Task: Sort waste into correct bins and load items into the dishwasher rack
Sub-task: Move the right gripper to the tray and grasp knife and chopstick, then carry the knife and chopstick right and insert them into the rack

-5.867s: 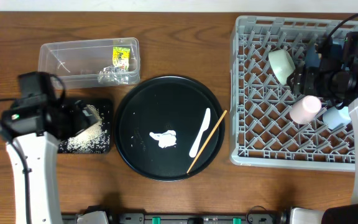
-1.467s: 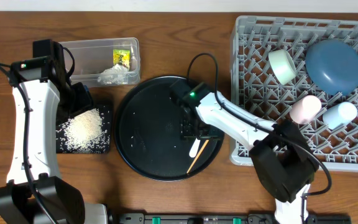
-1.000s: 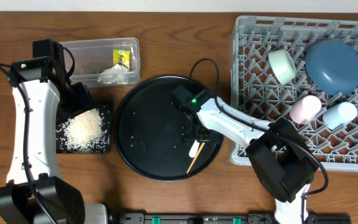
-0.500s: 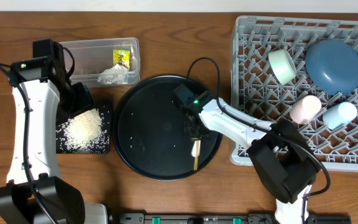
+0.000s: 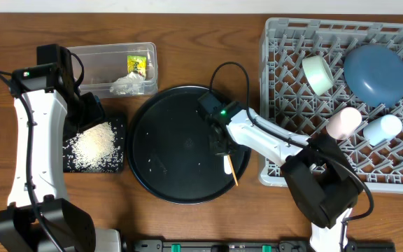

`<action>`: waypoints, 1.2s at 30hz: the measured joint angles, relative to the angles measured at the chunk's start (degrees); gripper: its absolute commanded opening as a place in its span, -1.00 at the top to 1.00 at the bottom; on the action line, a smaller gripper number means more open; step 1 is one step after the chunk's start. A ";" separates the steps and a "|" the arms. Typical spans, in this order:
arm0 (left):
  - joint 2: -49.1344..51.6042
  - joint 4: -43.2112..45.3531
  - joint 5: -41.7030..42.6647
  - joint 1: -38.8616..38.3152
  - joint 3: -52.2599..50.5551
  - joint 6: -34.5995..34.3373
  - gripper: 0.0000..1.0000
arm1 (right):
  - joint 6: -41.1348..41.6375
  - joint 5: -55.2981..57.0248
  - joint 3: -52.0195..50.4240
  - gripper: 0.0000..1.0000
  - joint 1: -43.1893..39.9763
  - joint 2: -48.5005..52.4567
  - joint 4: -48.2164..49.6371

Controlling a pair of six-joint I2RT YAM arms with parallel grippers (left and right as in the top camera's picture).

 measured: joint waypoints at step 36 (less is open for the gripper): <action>0.00 0.00 0.02 0.00 0.00 0.00 -0.36 | -9.11 0.79 0.42 0.98 -5.35 -17.49 -6.05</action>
